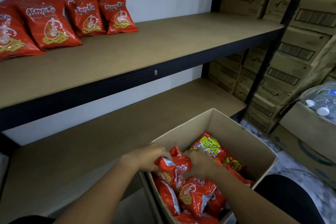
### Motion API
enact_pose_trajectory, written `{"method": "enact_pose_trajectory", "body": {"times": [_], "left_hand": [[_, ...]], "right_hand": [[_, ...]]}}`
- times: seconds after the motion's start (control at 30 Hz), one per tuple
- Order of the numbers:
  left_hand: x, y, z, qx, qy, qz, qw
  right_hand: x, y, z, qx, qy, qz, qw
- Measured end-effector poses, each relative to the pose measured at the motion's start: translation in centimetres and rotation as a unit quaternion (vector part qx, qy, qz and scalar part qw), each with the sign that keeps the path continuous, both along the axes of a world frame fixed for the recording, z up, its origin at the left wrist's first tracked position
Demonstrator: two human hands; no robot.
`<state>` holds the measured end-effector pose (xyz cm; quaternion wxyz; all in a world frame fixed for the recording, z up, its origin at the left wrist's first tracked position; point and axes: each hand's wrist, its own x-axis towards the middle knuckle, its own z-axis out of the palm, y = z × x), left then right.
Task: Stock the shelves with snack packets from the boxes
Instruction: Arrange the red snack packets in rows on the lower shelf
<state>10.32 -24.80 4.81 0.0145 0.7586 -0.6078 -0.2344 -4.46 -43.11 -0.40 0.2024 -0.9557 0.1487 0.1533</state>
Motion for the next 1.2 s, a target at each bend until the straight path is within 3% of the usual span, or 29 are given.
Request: {"method": "enact_pose_trajectory", "body": {"times": [0.13, 0.3, 0.5, 0.6, 0.77, 1.0, 1.13, 1.2], "left_hand": [[0.1, 0.2, -0.2, -0.049, 0.036, 0.024, 0.998], [-0.6, 0.3, 1.4, -0.151, 0.149, 0.139, 0.967], [-1.0, -0.6, 0.4, -0.198, 0.243, 0.329, 0.891], [-1.6, -0.7, -0.4, -0.188, 0.316, 0.378, 0.850], [-2.6, -1.0, -0.4, -0.234, 0.358, 0.398, 0.811], [-4.3, -2.0, 5.6, -0.348, 0.413, 0.396, 0.742], [-4.5, -2.6, 10.5, -0.373, 0.411, 0.386, 0.737], [-4.6, -2.6, 13.5, -0.401, 0.391, 0.361, 0.746]], "right_hand": [[-0.3, -0.4, 0.5, 0.104, -0.043, -0.070, 0.991], [-1.7, -2.0, 1.4, 0.184, -0.118, -0.137, 0.966], [-3.2, -3.0, 2.6, 0.263, -0.170, -0.194, 0.930], [-3.4, -3.2, 2.5, 0.280, -0.192, -0.195, 0.920], [-3.9, -3.9, 2.8, 0.304, -0.241, -0.205, 0.899], [-4.6, -6.0, 8.3, 0.369, -0.312, -0.213, 0.849], [-5.1, -6.9, 13.5, 0.417, -0.379, -0.209, 0.799], [-5.3, -7.3, 16.5, 0.414, -0.408, -0.180, 0.794]]}}
